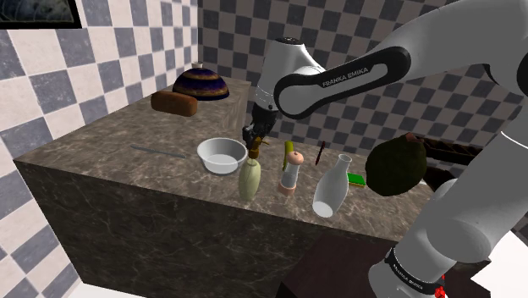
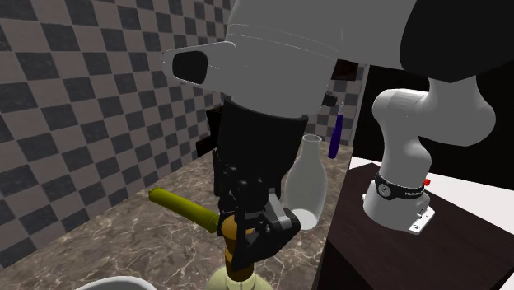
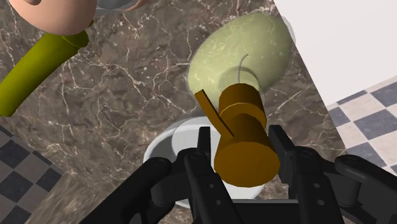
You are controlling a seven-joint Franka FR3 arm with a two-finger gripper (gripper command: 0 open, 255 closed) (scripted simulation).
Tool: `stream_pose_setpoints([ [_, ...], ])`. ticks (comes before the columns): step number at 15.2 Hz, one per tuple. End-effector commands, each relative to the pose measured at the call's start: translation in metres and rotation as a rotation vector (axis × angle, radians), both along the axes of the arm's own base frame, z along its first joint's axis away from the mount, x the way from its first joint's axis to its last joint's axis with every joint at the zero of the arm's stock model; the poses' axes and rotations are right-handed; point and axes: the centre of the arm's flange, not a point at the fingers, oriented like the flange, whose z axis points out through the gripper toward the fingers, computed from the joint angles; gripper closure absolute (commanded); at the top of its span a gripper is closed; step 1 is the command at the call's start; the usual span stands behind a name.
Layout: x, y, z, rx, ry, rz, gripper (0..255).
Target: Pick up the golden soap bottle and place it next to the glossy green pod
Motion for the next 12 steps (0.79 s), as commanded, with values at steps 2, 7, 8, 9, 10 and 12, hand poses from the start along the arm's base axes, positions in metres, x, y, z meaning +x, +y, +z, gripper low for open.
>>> stream_pose_setpoints([
  [2, 0.0, 0.0, 0.0, 0.0, 0.0, 0.0, 255],
  [7, 0.0, 0.0, 0.0, 0.0, 0.0, 0.0, 255],
  [8, 0.0, 0.0, 0.005, 0.0, 0.0, 0.0, 255],
  [9, 0.0, 0.0, 0.011, 0.0, 0.0, 0.0, 255],
  [10, 0.0, 0.0, 0.016, 0.0, 0.0, 0.0, 255],
  [12, 0.0, 0.0, 0.027, 0.0, 0.0, 0.0, 255],
])
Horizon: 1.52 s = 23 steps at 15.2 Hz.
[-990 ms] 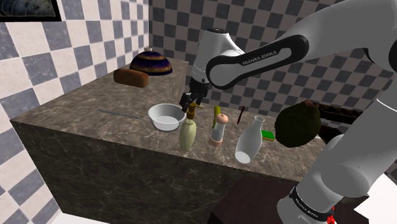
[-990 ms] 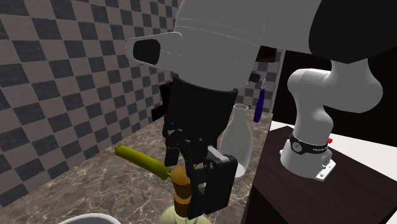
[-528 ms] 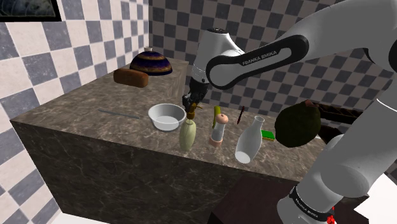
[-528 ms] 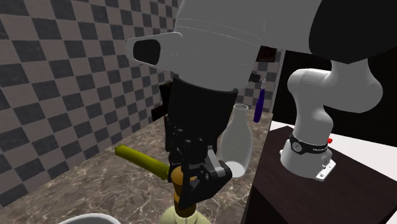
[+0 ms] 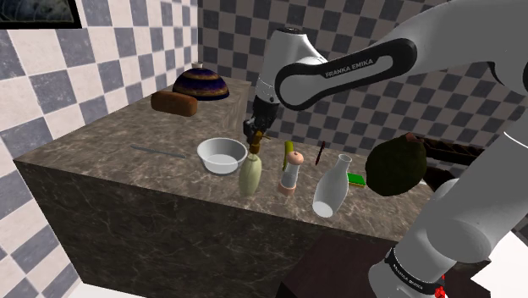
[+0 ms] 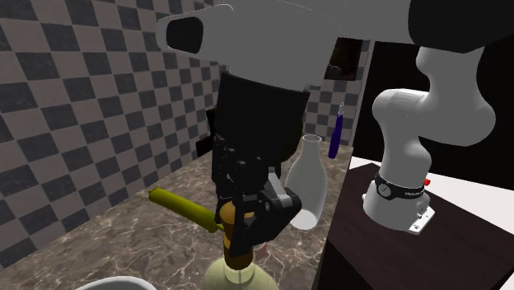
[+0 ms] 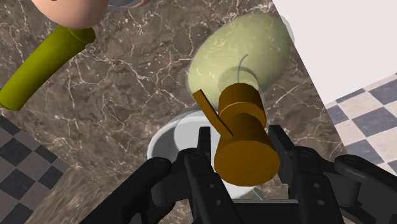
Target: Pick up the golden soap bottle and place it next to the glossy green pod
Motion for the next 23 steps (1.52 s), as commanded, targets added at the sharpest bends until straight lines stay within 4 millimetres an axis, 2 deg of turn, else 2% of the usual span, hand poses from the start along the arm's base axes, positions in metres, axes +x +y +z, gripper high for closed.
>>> stream_pose_setpoints([
  [1, -0.001, 0.001, 0.011, 0.0, 0.0, 0.0, 255],
  [23, -0.001, 0.001, 0.127, 0.0, 0.0, 0.0, 255],
])
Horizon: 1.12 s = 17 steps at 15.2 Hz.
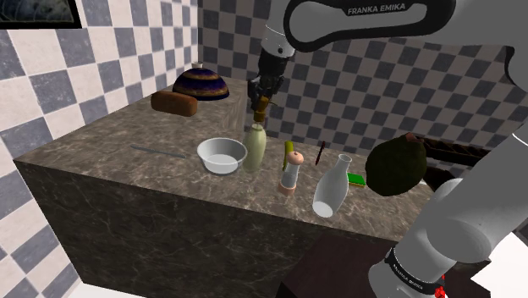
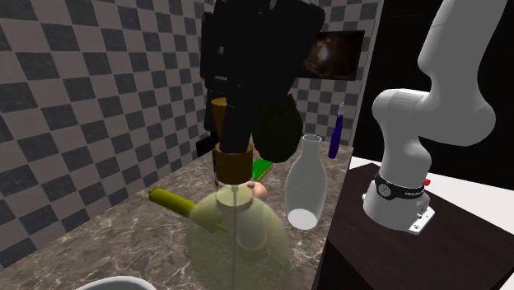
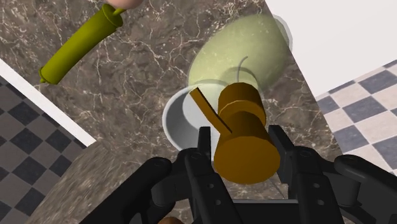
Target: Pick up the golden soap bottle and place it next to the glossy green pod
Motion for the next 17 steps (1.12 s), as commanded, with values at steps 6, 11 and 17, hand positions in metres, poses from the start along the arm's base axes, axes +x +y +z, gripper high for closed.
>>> stream_pose_setpoints([
  [6, -0.001, 0.0, 0.038, 0.0, 0.0, 0.0, 255],
  [11, -0.001, 0.0, 0.064, 0.0, 0.0, 0.0, 255],
  [17, -0.001, 0.0, 0.096, 0.0, 0.0, 0.0, 255],
])
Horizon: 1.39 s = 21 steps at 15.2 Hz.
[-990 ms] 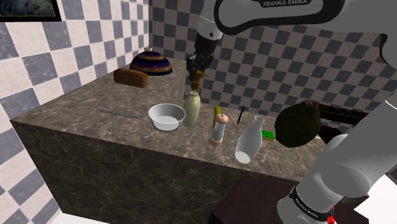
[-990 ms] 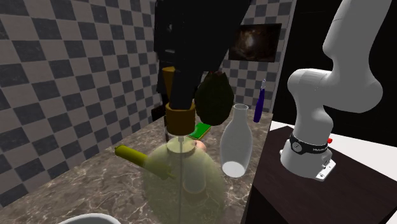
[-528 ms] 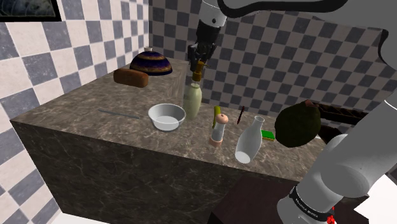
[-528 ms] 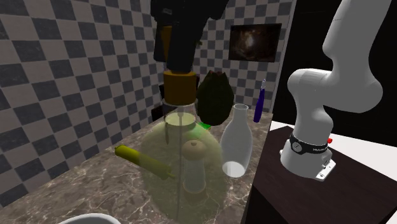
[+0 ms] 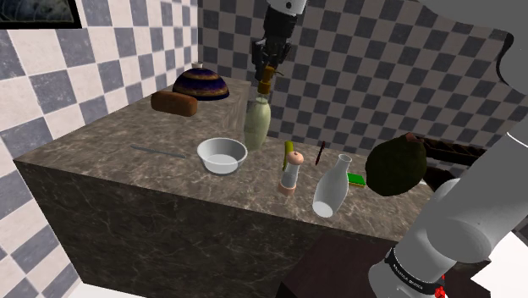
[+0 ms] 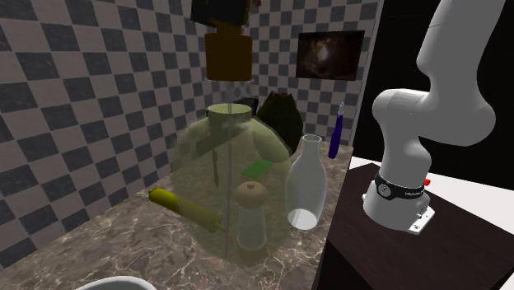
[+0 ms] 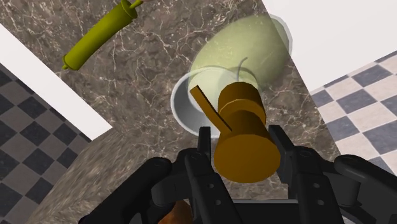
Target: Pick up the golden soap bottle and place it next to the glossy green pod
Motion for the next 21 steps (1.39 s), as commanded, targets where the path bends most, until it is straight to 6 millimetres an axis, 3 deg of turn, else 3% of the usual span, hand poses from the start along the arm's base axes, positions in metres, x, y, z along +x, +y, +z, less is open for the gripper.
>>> stream_pose_setpoints([
  [1, -0.001, 0.001, 0.011, 0.0, 0.0, 0.0, 255],
  [21, -0.001, 0.001, 0.116, 0.0, 0.0, 0.0, 255],
])
